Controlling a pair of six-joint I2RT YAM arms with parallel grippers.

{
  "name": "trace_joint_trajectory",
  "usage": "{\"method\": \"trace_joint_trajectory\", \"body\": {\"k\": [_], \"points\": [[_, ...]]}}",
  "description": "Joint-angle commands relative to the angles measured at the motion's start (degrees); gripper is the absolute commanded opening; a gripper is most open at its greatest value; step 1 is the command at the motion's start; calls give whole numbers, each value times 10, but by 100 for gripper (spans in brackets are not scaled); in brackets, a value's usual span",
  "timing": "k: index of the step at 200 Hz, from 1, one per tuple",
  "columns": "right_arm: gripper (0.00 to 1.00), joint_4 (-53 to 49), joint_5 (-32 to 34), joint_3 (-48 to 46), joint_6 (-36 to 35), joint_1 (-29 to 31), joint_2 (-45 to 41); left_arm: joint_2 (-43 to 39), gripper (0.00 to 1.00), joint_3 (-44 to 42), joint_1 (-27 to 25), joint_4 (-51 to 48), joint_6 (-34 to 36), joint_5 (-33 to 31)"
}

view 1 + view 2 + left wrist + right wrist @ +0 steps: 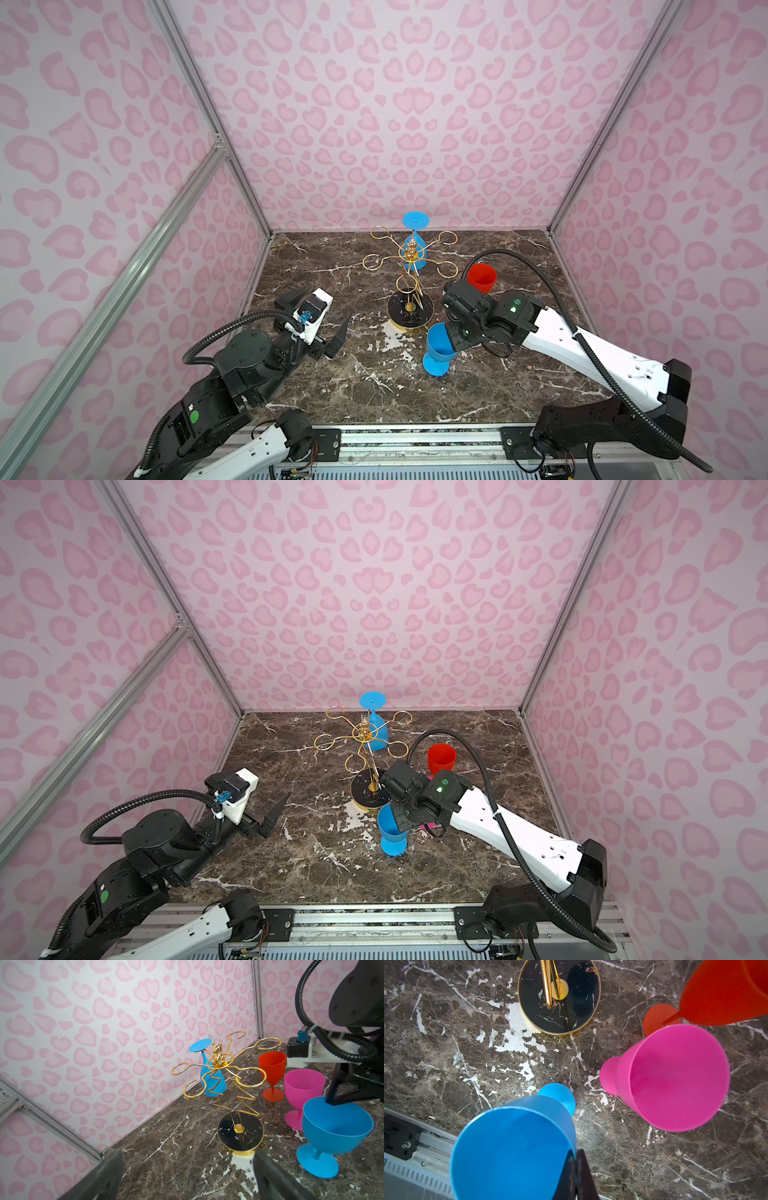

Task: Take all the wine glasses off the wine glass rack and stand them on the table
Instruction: 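Lower the blue glass upright onto the table beside the magenta glass with right gripper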

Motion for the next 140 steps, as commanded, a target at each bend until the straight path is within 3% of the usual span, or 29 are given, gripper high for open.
{"method": "trace_joint_trajectory", "body": {"k": [1, 140], "points": [[0, 12, -14, -4, 9, 1, 17, -2, 97, -2, 0, 18, -6, -1], [0, 30, -21, -22, 4, 2, 45, 4, 97, -1, 1, 16, -15, 7]]}}
